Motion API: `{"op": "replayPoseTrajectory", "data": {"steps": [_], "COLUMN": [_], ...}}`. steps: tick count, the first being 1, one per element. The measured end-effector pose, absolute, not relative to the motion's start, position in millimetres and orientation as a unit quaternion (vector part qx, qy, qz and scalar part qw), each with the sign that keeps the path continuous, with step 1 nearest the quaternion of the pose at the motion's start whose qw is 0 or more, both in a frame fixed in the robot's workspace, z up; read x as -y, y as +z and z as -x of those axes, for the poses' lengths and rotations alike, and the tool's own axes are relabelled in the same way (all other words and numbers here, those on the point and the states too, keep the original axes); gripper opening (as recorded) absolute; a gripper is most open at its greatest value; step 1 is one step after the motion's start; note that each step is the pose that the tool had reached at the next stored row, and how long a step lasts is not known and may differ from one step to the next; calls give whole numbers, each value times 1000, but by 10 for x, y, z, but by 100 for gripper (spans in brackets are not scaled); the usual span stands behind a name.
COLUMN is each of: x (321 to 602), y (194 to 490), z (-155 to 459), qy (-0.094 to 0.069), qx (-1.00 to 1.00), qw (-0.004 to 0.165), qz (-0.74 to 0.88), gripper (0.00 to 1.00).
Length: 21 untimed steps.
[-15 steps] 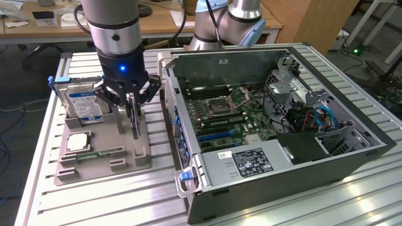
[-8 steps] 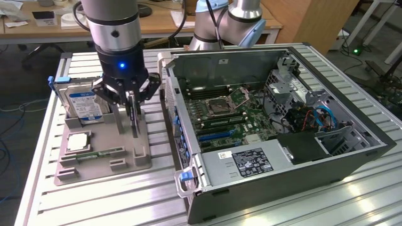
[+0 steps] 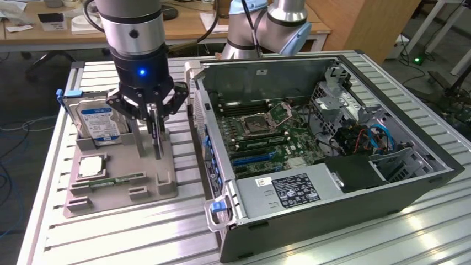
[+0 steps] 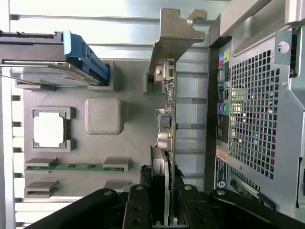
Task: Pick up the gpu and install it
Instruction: 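Pick up the gpu and move the gpu toward the slot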
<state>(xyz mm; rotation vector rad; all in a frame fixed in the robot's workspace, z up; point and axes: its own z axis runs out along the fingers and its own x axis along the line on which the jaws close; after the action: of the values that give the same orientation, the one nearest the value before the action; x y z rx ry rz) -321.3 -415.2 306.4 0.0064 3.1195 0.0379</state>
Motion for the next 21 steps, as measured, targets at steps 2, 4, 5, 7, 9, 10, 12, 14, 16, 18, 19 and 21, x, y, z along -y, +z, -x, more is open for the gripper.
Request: {"op": "replayPoseTrajectory", "data": {"steps": [2,4,5,7,9,10,12,14,16,18,19,21], "x": [4152,4152,4152,4152,4152,4152,4152,4152,4152,4152,4152,4152], "y": [3077,3092,3101,3116,3129,3136,3150,3167,3180,3192,3197,3210], "z": [3213,3213,3213,3213,3213,3213,3213,3213,3213,3213,3213,3213], "qy": [12,12,12,12,12,12,12,12,12,12,12,12], "qx": [-1000,-1000,-1000,-1000,-1000,-1000,-1000,-1000,-1000,-1000,-1000,-1000], "qw": [11,11,11,11,11,11,11,11,11,11,11,11], "qz": [-2,-2,-2,-2,-2,-2,-2,-2,-2,-2,-2,-2], "gripper": [27,27,27,27,27,27,27,27,27,27,27,27]}}
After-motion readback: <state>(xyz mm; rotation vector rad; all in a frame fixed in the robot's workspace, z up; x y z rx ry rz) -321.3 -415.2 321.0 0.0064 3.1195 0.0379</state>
